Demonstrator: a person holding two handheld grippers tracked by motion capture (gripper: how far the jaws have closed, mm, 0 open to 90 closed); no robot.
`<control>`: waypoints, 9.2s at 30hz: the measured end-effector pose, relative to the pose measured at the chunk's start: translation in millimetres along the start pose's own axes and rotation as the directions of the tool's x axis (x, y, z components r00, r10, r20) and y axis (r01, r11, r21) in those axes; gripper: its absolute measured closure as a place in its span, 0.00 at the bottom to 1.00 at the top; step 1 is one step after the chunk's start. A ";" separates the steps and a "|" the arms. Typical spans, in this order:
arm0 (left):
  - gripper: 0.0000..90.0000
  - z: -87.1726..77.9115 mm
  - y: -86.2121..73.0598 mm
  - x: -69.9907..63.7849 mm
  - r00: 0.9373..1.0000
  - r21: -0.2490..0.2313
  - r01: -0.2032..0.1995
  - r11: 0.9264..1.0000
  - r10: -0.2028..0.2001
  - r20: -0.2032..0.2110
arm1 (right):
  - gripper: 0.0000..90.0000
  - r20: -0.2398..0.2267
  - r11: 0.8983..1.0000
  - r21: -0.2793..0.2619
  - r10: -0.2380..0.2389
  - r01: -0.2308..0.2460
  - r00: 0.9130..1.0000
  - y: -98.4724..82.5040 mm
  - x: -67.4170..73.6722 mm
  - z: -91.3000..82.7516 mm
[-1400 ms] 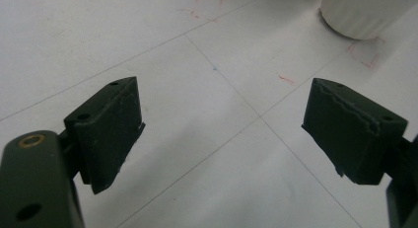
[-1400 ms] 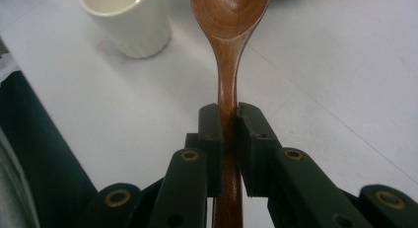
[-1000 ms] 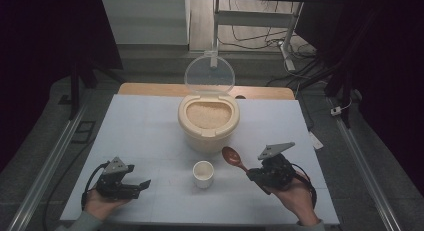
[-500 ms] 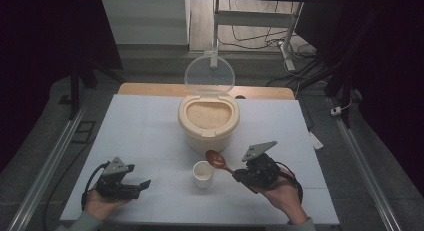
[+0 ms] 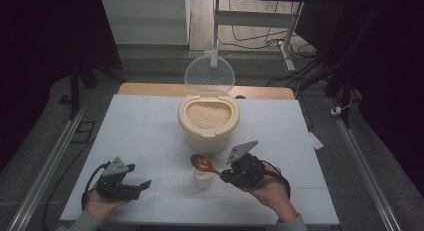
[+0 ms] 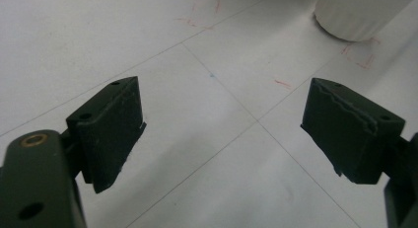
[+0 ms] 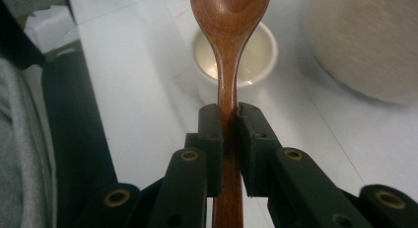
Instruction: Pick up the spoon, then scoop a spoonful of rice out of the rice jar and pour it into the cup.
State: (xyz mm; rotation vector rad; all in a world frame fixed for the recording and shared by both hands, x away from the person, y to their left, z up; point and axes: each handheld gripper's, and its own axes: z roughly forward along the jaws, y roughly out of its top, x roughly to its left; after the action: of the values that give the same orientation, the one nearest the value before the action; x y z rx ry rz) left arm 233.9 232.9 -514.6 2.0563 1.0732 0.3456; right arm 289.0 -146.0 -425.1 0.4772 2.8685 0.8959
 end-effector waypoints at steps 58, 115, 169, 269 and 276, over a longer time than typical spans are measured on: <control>0.34 22.8 114.5 -113.0 0.817 0.066 -0.544 0.836 0.511 0.265 | 0.90 -0.077 0.979 0.048 -0.196 0.200 0.978 22.9 24.3 31.9; 0.89 32.3 108.0 -110.9 0.829 -0.007 -0.556 0.831 0.554 0.076 | 0.52 0.226 0.908 -0.411 0.190 -0.083 0.955 3.0 25.2 -32.1; 0.64 9.8 102.0 -107.3 0.903 -0.179 -0.422 0.889 0.430 0.007 | 0.93 -0.123 0.584 -0.728 0.405 -0.359 0.906 -9.1 25.0 -19.3; 0.17 -7.8 7.8 -8.5 0.998 -0.046 -0.026 0.999 0.028 0.057 | 0.93 0.328 0.699 -0.698 0.505 -0.155 0.798 38.5 -88.4 -36.3; 0.17 -7.6 8.4 -9.0 0.998 -0.044 -0.028 0.999 0.031 0.057 | 0.93 0.165 0.581 -0.750 0.626 -0.315 0.762 26.7 -100.4 -30.6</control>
State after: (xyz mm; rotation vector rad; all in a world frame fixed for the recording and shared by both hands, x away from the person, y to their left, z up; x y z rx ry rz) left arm 229.1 226.8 -502.4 2.0331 0.9934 0.3199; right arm 385.4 -174.2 -384.7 1.2056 1.8042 1.6062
